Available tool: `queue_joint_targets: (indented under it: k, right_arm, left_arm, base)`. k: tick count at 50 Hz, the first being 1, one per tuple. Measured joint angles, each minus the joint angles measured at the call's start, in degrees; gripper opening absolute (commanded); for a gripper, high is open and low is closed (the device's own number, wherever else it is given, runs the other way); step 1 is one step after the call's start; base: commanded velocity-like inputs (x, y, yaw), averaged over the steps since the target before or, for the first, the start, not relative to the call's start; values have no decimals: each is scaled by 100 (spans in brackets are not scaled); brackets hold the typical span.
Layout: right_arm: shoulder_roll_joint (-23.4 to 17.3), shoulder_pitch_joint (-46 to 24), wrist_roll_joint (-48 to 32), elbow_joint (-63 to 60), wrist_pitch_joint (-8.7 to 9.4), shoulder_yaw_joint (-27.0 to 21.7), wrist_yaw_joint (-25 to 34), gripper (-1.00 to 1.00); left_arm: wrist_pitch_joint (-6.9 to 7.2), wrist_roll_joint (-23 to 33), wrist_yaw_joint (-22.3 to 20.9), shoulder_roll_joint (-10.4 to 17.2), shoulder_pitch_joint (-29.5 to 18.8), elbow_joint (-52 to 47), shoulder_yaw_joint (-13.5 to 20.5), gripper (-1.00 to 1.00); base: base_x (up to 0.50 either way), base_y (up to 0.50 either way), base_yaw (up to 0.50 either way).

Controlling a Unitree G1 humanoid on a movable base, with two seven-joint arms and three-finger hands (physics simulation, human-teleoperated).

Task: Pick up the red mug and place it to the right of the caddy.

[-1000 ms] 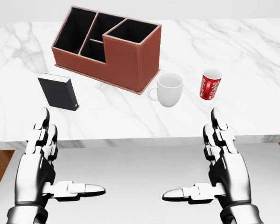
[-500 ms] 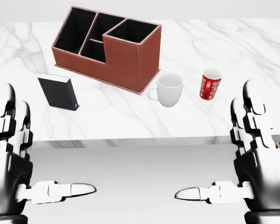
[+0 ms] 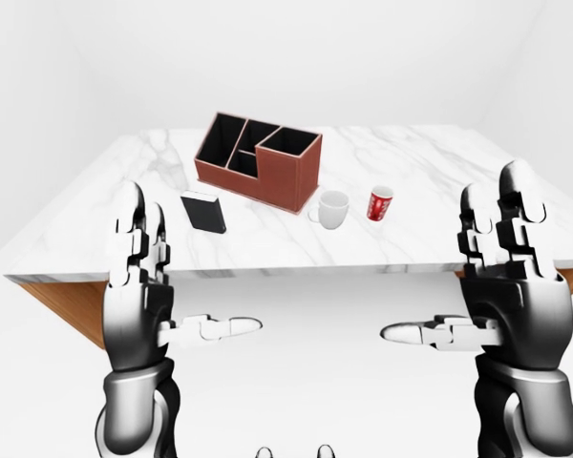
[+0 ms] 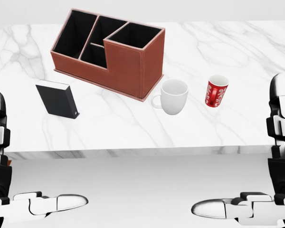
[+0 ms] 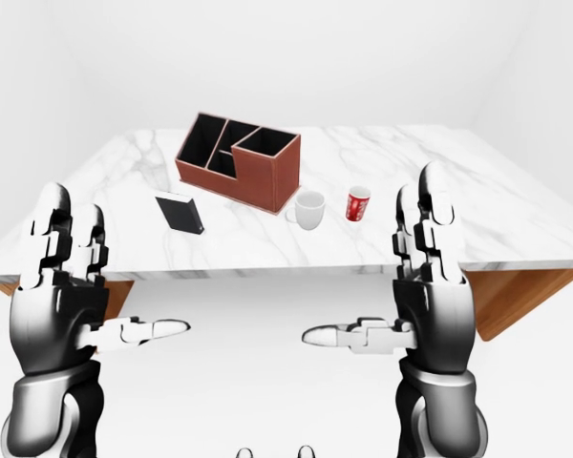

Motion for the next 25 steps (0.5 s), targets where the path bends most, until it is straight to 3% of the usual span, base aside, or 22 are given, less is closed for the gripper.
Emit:
queue_joint_targets:
  k: [25]
  right_arm:
    - [25, 39, 145, -231, 0, -89, 51, 100]
  left_arm:
    - [0, 11, -30, -5, 64, -138, 11, 100]
  base:
    - [49, 0, 0]
